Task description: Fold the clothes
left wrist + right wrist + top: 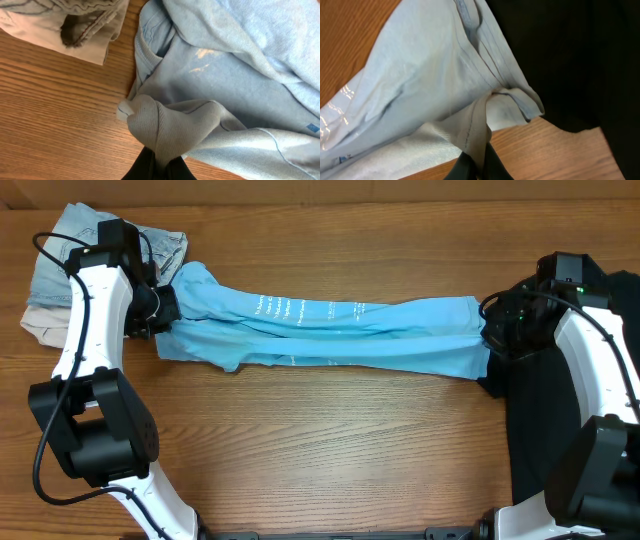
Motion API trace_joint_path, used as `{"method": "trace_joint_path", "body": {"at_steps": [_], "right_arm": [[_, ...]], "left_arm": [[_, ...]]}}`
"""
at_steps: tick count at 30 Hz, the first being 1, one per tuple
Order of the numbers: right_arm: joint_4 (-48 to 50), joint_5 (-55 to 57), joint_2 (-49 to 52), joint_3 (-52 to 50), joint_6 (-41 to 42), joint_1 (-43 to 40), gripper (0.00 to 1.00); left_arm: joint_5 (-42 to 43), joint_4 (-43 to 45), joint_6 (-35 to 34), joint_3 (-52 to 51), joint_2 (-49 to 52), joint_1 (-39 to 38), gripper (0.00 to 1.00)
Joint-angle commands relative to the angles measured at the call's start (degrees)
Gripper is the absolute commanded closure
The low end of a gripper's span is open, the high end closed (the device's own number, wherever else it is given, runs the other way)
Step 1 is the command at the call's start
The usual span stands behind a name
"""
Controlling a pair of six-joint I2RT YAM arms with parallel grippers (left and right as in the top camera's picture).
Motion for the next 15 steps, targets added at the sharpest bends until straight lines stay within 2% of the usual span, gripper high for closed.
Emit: {"method": "trace_joint_path", "body": {"at_steps": [1,10,11,12,13,14,15], "right_arm": [[1.0,0.2,0.1,0.4,0.3,0.1,0.96],[3.0,0.2,0.1,0.4,0.3,0.1,0.96],[3.3,0.2,0.1,0.4,0.3,0.1,0.96],[3.9,0.7,0.1,0.4,0.3,0.1,0.92],[4.3,1.0,0.1,0.4,0.3,0.1,0.67],[4.7,1.4,0.1,0.4,0.3,0.1,0.40],[5.0,1.7,0.1,0.4,0.5,0.1,0.20]], "left_arm": [[0.2,0.9,-0.6,-0.9,-1.9,-1.1,0.92],[-1.0,5.3,-0.7,-4.1,-1.9,-2.3,0.84],[-1.0,5.8,-0.6,-4.1,-1.9,-2.3,0.82],[-1.0,6.7,-0.6,-4.1,-1.9,-2.3,0.71],[-1.0,7.2,-0.6,-4.1,-1.9,-2.3,0.47],[-1.0,7.6,-0.5,-4.1,-1.9,-2.3,0.30],[-1.4,7.8,0.4,-4.1,-1.9,-2.3,0.22]]}}
